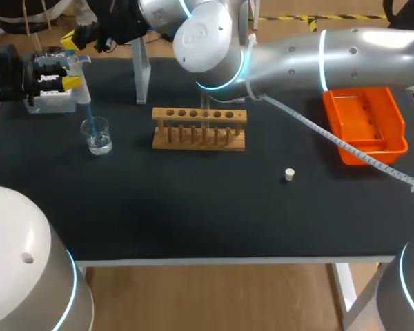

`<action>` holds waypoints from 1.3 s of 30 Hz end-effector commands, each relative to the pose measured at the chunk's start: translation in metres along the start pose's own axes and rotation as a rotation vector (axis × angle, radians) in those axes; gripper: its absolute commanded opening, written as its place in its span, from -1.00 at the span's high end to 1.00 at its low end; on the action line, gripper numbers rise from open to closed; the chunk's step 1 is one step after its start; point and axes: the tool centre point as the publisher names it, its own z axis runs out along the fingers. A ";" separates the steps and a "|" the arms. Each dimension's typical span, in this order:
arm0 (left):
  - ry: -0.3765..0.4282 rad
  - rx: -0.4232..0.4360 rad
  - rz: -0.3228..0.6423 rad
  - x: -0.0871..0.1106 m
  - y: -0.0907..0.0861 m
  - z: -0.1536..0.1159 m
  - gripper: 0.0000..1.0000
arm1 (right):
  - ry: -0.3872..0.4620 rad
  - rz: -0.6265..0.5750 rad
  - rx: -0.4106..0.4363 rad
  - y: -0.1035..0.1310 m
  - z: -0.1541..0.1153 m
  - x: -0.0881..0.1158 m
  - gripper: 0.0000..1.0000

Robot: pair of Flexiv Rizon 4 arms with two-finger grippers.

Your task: Invert the test tube, pick up the pipette, mount the tip to pipette, aspirate from beaker and dispense into the tube, eject the tip, return the pipette, and cap with the stopper.

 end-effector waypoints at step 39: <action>0.001 0.001 0.002 0.000 -0.001 0.000 1.00 | 0.013 0.023 0.066 -0.023 0.007 -0.003 1.00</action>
